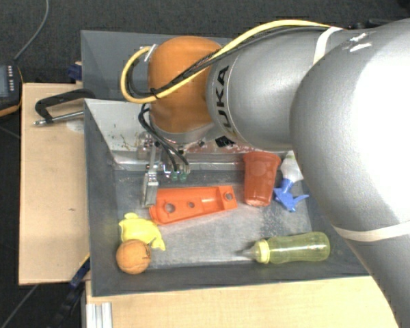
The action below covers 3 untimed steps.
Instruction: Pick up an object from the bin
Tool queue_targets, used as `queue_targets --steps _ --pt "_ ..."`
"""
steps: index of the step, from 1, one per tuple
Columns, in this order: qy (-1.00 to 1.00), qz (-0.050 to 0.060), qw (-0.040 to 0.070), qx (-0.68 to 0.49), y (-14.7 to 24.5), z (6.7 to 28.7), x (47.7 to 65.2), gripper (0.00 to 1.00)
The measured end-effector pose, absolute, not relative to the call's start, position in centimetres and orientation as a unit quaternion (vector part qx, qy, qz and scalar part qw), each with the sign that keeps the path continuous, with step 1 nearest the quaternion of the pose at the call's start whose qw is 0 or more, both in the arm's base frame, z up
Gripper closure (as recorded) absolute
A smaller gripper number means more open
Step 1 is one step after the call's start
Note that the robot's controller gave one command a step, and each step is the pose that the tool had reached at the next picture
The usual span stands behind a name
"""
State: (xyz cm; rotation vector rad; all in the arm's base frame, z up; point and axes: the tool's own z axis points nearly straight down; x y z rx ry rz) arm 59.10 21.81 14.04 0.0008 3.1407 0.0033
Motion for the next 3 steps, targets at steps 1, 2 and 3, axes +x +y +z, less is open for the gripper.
queue_targets --steps 1,2,3 --pt "1.000 0.001 0.000 0.000 21.8 14.0 59.1 0.00" --pt "1.000 0.002 0.002 -0.015 20.9 19.1 58.4 0.00" --pt "1.000 0.002 0.002 0.007 20.2 22.4 58.7 0.00"
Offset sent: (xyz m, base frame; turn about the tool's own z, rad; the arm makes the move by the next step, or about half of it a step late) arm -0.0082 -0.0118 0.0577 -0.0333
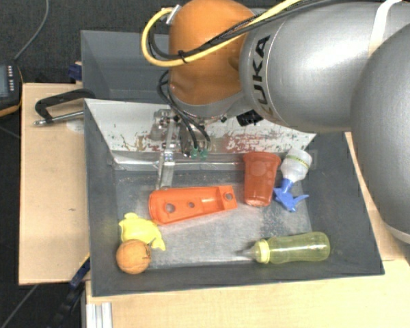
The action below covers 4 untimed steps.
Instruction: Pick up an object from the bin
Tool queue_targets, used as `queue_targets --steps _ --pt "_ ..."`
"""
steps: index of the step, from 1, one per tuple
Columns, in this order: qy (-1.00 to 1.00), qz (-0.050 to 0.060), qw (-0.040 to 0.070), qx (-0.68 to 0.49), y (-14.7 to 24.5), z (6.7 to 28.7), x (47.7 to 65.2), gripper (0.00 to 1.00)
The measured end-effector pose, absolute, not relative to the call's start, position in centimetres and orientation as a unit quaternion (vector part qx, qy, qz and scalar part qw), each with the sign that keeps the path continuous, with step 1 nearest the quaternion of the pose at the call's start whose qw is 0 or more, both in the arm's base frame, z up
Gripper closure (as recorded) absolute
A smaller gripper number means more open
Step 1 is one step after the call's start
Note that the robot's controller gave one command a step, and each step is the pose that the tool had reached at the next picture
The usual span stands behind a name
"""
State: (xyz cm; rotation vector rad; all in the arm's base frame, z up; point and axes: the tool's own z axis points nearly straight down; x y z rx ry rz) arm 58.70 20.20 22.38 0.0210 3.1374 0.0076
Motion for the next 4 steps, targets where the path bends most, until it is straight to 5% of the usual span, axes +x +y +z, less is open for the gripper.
queue_targets --steps 1,3,4 --pt "1.000 0.004 0.005 0.028 18.8 17.9 57.3 0.00" --pt "0.990 0.003 0.006 -0.140 17.2 10.9 56.4 0.00" --pt "0.995 0.004 0.002 -0.099 12.7 9.4 57.2 0.00"
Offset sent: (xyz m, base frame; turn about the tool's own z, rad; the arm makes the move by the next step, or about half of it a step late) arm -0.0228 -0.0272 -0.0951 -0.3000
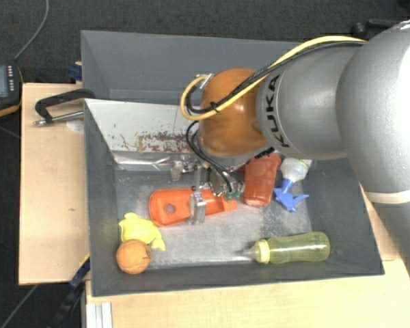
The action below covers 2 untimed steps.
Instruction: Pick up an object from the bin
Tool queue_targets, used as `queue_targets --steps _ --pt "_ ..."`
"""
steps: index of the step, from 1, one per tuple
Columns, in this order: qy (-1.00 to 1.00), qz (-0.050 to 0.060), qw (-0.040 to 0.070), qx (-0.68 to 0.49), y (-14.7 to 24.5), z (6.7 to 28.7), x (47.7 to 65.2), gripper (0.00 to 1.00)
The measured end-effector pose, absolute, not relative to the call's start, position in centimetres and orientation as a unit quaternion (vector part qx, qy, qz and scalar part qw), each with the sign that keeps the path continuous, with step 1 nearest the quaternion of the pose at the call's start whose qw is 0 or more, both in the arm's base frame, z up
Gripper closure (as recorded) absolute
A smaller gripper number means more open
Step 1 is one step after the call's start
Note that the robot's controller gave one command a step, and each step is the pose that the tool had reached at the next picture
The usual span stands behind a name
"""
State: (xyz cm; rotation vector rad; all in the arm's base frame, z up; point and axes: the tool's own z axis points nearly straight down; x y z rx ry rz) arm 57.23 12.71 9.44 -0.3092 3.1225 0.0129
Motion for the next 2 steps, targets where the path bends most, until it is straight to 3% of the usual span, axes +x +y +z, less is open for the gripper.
queue_targets --steps 1,2 --pt "0.989 0.003 0.007 -0.149 7.6 7.3 57.2 0.00" --pt "0.996 0.005 0.005 -0.092 7.1 7.4 59.1 1.00"
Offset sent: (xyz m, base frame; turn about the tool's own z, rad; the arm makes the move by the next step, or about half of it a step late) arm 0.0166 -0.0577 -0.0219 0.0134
